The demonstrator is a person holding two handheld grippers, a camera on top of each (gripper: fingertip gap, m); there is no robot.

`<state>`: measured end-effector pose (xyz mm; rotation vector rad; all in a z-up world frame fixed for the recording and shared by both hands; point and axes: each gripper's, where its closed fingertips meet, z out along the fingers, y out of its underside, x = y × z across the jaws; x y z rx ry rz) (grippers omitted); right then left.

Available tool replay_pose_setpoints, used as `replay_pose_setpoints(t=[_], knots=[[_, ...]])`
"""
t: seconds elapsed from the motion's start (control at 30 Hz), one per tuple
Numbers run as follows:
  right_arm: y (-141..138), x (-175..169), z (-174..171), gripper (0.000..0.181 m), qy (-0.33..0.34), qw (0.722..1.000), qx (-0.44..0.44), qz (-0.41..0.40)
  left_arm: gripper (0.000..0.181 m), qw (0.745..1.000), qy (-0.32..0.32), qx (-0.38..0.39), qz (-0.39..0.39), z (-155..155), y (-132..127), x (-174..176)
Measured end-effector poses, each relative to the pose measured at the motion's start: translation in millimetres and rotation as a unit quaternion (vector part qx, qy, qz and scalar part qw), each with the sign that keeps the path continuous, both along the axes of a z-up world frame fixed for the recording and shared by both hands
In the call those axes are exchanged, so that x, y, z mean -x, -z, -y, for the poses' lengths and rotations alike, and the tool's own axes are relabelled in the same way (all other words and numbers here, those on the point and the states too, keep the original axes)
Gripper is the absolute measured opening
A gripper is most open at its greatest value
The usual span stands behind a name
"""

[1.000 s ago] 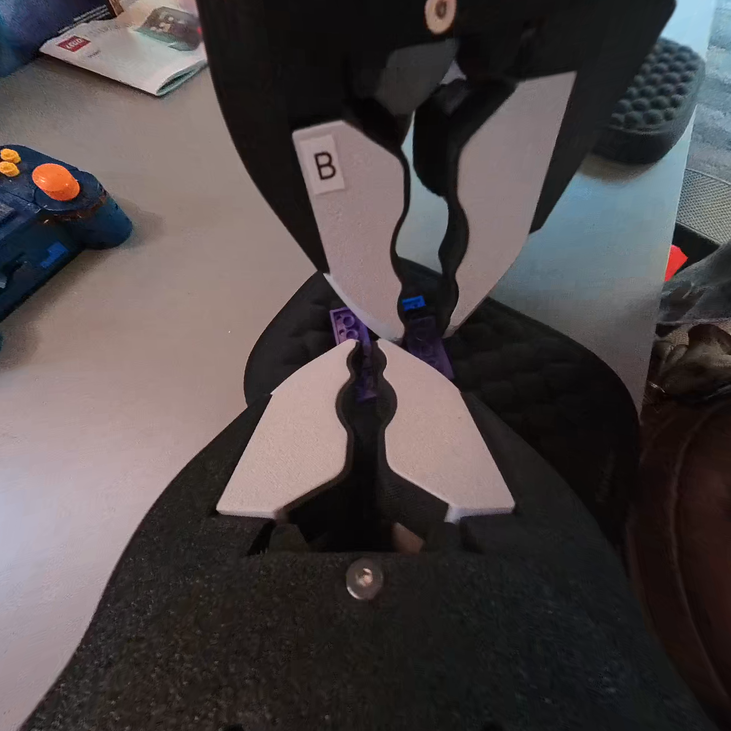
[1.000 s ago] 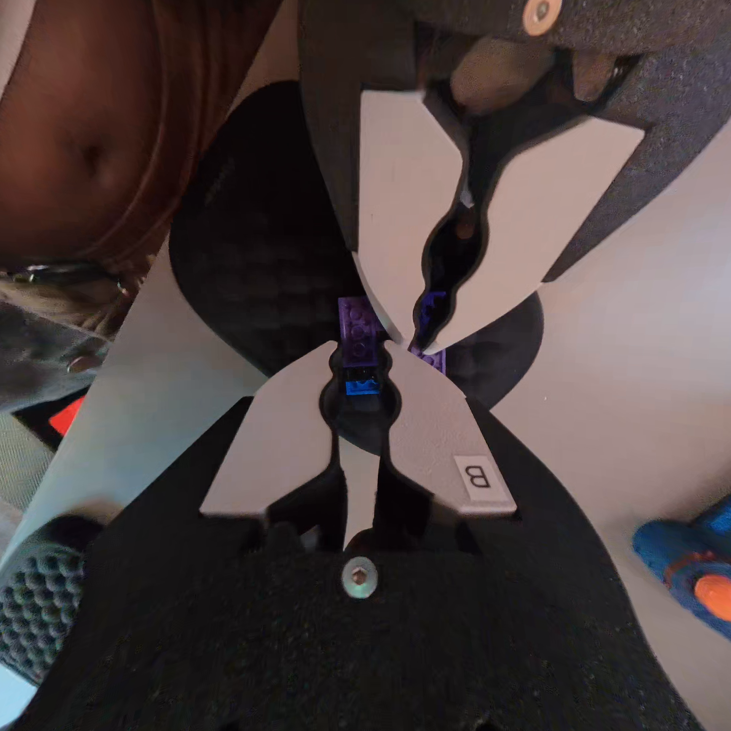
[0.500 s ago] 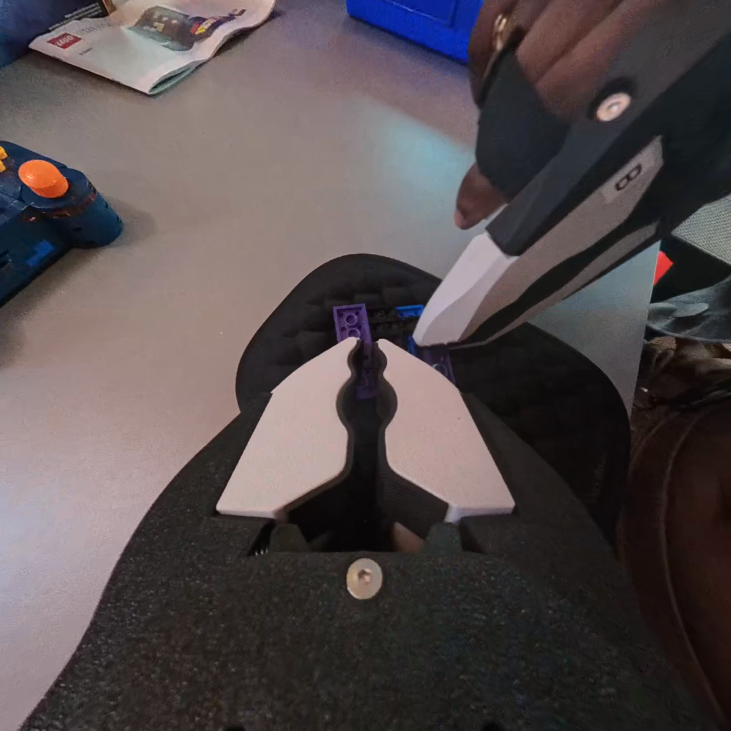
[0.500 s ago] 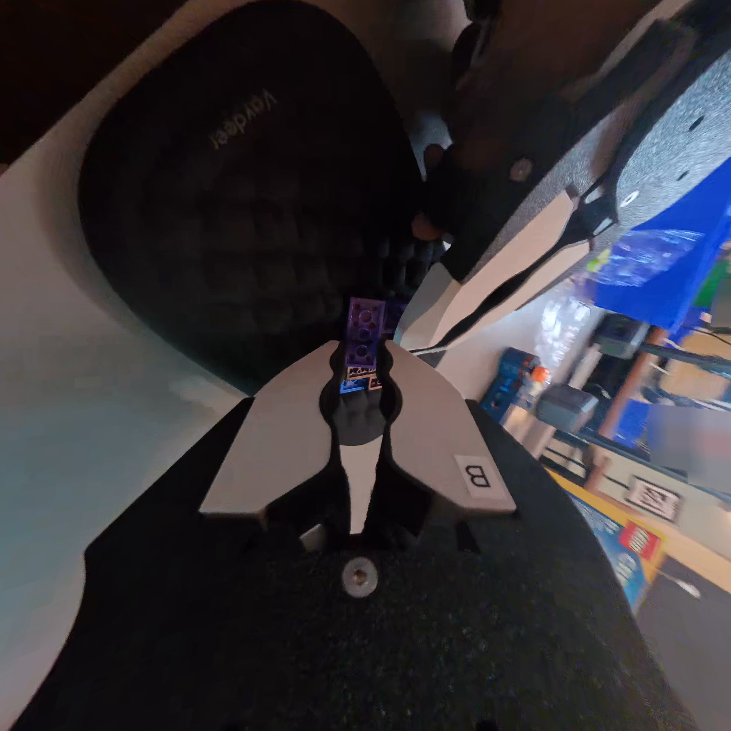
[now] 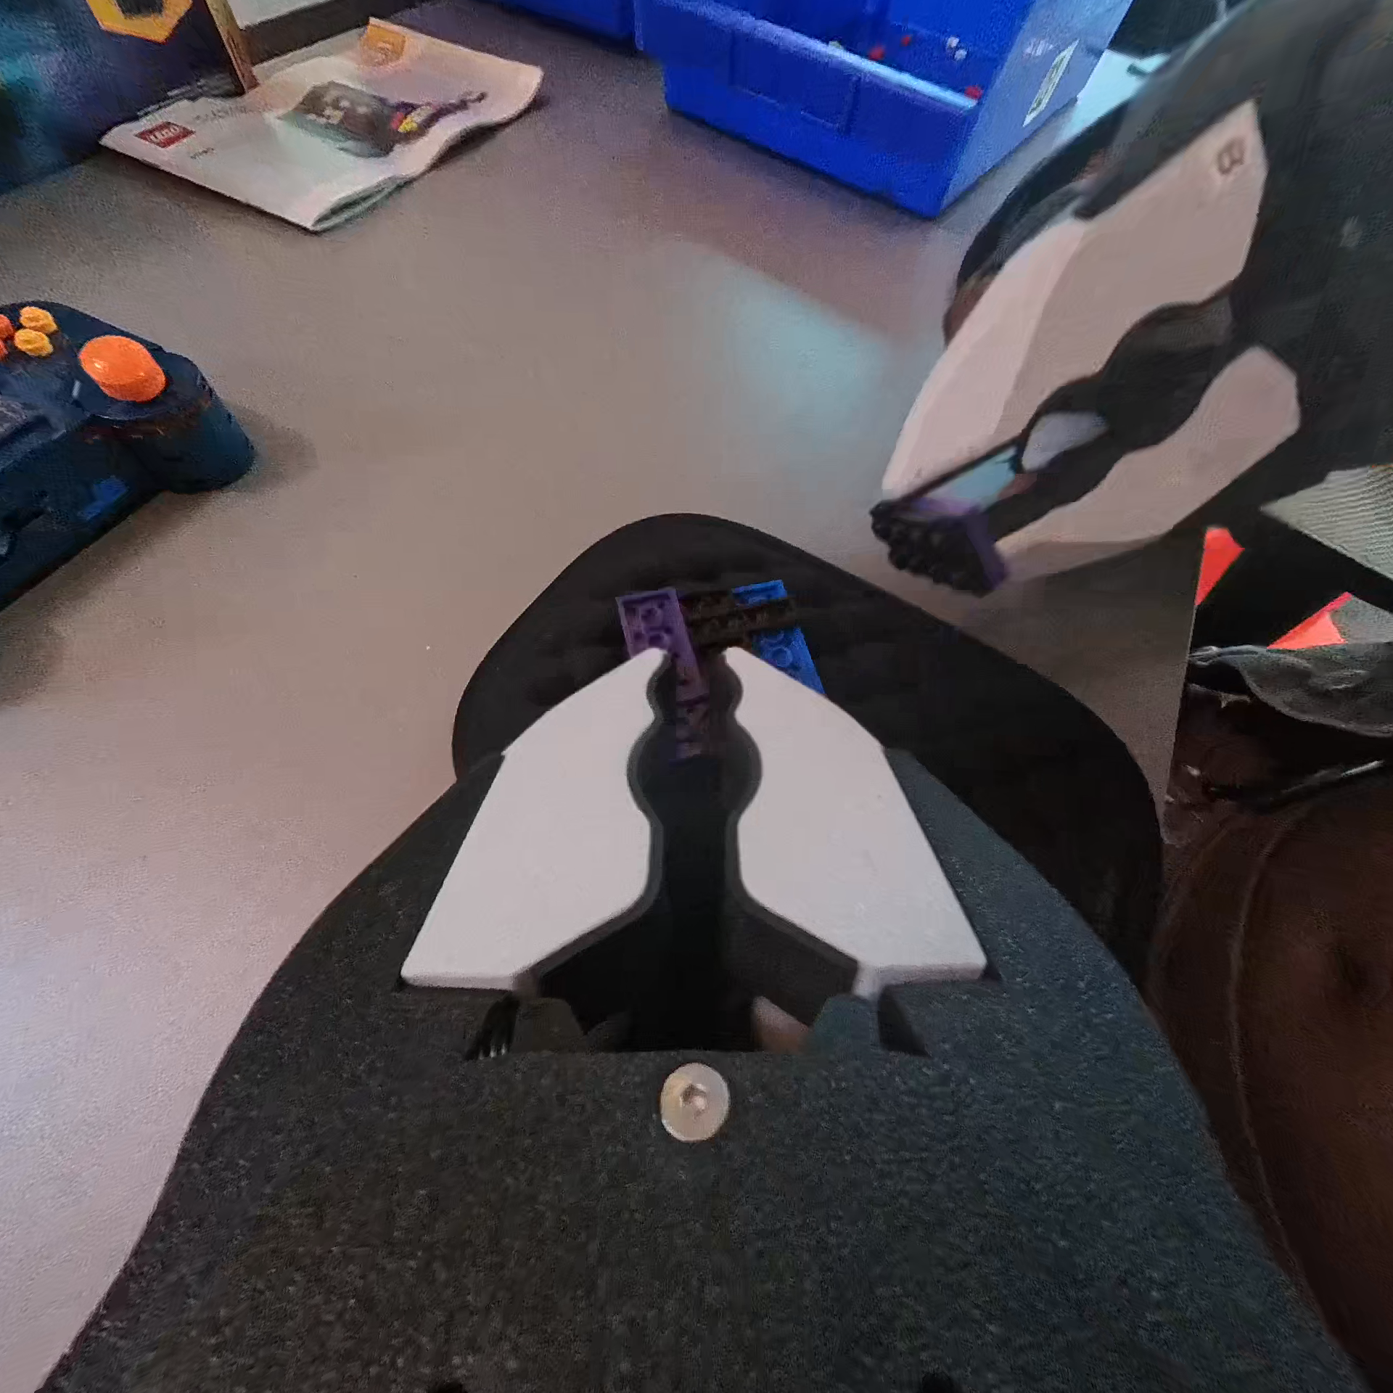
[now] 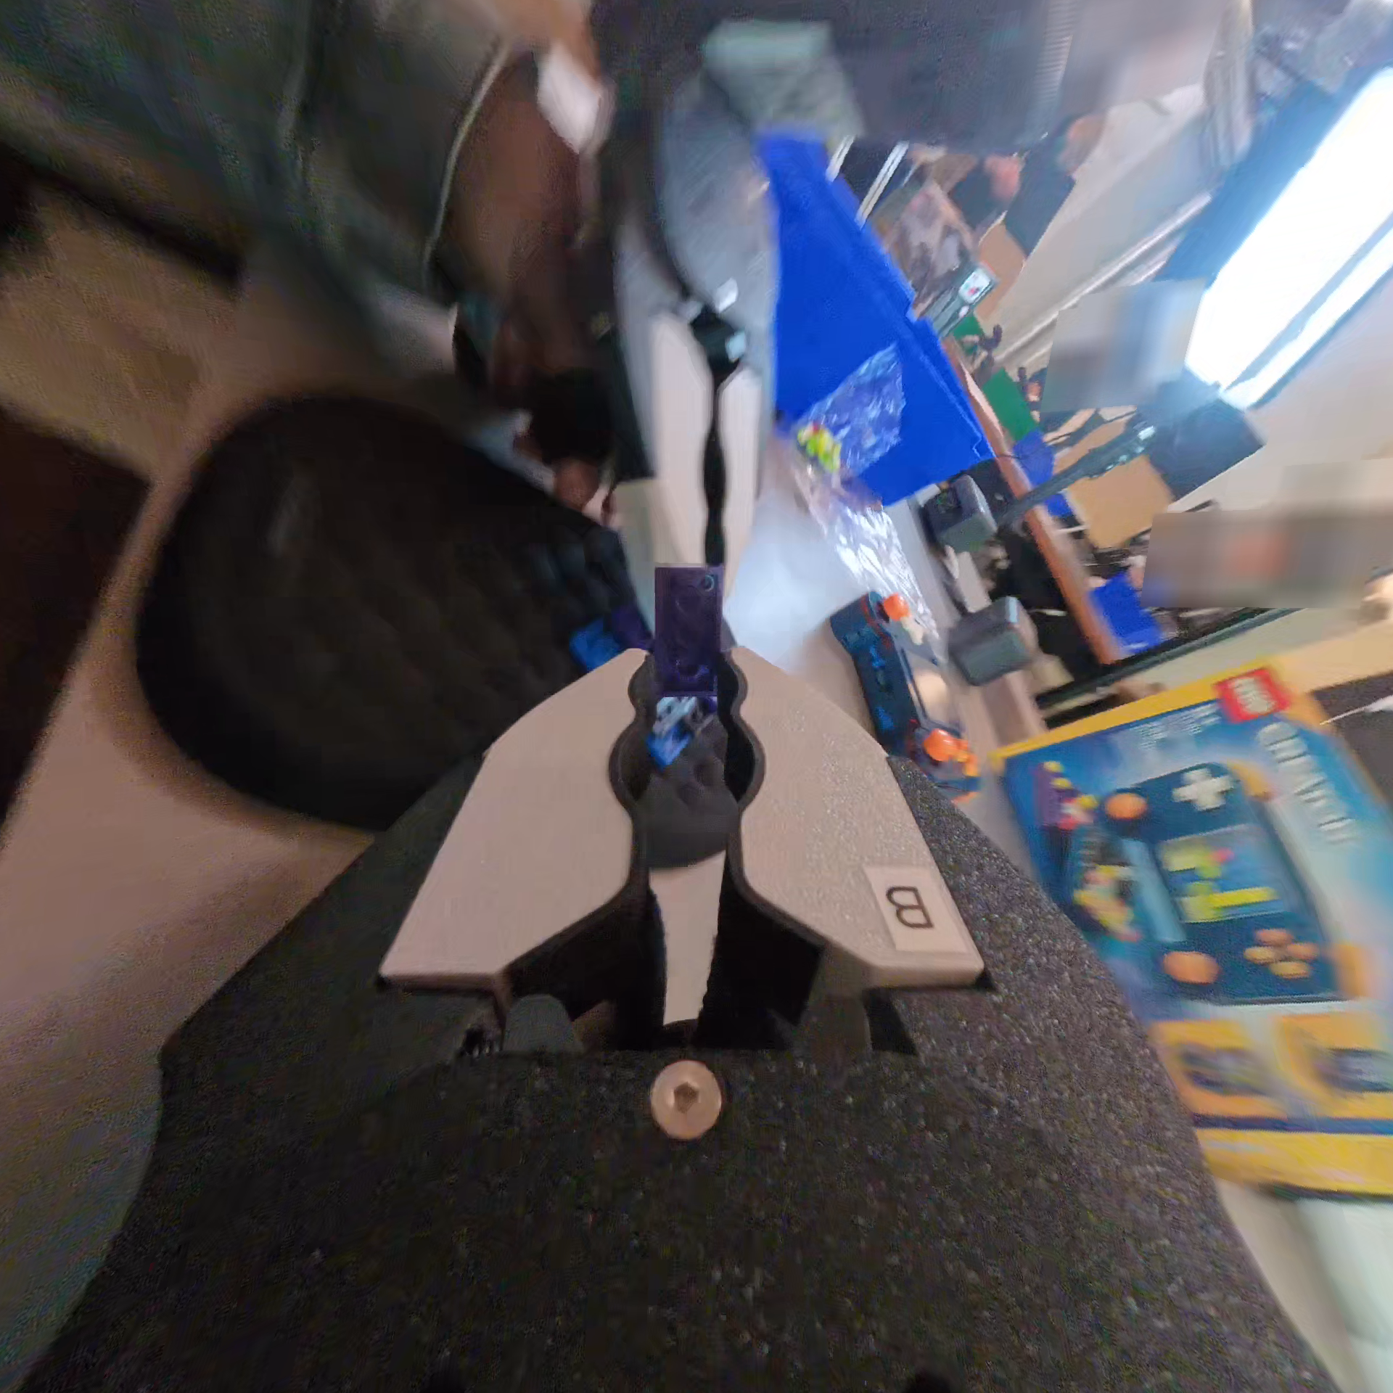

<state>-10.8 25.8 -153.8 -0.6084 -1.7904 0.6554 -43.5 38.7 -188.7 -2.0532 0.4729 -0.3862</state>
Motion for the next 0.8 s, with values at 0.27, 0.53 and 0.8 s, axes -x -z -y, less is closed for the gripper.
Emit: replay_pose_setpoints(t=[0.27,0.53,0.8], knots=[[-80.2,-11.8,10.4,0.015,-0.183,0.752,0.633,0.021,0.046,0.940,0.057,-0.321,0.104,28.7,-104.9,-27.8],[-62.5,-9.9,31.5,0.016,-0.159,0.813,0.559,0.036,0.026,0.938,0.078,-0.231,0.248,34.8,-118.6,-49.0],[-68.8,-12.7,37.6,0.016,-0.163,0.835,0.524,0.031,0.015,0.937,0.100,-0.233,0.242,41.2,-121.7,-52.7]])
